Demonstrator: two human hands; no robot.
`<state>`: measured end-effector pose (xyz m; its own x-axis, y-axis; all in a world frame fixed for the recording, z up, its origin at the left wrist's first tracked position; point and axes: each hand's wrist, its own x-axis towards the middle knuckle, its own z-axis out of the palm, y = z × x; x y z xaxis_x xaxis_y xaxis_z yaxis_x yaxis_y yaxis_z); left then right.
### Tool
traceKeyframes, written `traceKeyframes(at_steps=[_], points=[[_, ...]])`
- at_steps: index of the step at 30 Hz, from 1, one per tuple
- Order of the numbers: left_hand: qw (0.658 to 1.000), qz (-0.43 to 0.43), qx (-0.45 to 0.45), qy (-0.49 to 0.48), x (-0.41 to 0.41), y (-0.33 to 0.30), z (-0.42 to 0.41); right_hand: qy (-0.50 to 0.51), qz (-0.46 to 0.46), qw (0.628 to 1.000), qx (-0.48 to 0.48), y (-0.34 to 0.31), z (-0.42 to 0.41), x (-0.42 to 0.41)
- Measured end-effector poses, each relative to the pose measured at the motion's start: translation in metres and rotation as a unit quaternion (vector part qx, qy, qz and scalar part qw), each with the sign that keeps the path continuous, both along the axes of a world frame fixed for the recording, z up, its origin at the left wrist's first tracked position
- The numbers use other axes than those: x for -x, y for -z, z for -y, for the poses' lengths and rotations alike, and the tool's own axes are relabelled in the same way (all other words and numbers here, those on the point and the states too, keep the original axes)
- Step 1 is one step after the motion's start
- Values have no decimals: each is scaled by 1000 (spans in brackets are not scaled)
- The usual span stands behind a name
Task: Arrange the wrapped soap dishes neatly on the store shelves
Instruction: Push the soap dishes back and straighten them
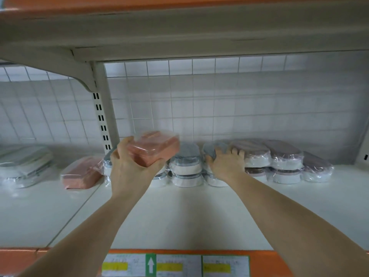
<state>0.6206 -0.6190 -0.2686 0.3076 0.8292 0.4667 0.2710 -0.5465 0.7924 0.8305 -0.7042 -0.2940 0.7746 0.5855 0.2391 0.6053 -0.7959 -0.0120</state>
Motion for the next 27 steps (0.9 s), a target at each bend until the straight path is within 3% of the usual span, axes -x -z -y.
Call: traceKeyframes(at_steps=[4, 10, 13, 15, 18, 22, 24, 27], points=[[1000, 3, 1, -4, -2, 3, 6, -14, -31, 999, 20, -4, -2, -4], [1000, 4, -6, -22, 8, 3, 16, -58, 39, 994, -86, -8, 13, 14], [999, 9, -17, -42, 16, 4, 21, -123, -56, 976, -171, -24, 16, 36], [998, 19, -19, -52, 24, 7, 24, -173, -224, 917, -281, -35, 15, 64], [997, 12, -52, -55, 33, 10, 30, -196, -545, 726, -371, -42, 5, 112], [994, -38, -97, -30, 50, 10, 32, -200, -655, 599, -414, -44, -24, 144], [999, -7, -43, 27, 65, 8, 20, -198, -669, 565, -442, -46, -39, 150], [980, 126, 130, 88, 97, -1, -8, -222, -657, 592, -411, -46, -67, 168]])
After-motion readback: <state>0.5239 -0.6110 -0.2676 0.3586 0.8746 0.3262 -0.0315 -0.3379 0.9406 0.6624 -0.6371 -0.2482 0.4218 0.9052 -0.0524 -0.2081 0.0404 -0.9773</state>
